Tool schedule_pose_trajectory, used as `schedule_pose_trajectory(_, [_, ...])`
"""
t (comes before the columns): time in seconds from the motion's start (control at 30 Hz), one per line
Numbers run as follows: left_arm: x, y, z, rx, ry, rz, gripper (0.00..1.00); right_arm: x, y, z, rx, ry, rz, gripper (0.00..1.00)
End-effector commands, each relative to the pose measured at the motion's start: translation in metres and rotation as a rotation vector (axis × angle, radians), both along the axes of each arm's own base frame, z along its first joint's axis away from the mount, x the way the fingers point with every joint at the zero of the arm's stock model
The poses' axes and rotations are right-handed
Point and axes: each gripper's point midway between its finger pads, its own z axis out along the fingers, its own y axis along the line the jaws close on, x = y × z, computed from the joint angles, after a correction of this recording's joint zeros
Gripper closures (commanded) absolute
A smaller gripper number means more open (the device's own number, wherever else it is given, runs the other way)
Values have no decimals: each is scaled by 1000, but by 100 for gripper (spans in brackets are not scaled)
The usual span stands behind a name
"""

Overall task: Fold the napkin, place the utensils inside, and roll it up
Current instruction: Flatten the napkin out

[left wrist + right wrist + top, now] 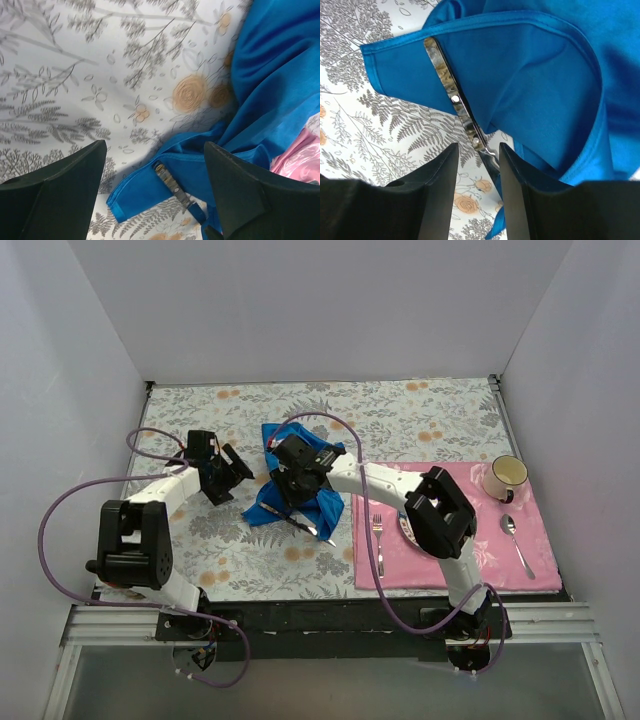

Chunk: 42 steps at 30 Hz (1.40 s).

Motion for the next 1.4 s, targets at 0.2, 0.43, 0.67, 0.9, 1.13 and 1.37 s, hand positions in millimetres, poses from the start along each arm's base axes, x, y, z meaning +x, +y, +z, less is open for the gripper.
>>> schedule_pose_trajectory(0.2, [-46, -19, -2, -135, -11, -34, 38, 8, 32, 2, 145, 37, 11, 63])
schedule_pose_trajectory(0.43, [-65, -26, -7, -168, -29, -76, 51, 7, 41, -6, 162, 71, 11, 78])
schedule_pose_trajectory(0.67, [-68, -30, -12, -182, -14, -106, 65, 12, 20, 7, 78, 34, -50, 66])
schedule_pose_trajectory(0.9, [-63, -31, -3, -174, -80, -137, 87, 2, 33, 52, 141, -26, -12, 53])
schedule_pose_trajectory(1.13, [-62, -35, -4, -196, -77, -158, 100, 5, 77, 37, 219, 39, 57, 76])
schedule_pose_trajectory(1.37, [-65, -35, -5, -196, -73, -161, 100, 35, 86, 23, 214, 22, 37, 76])
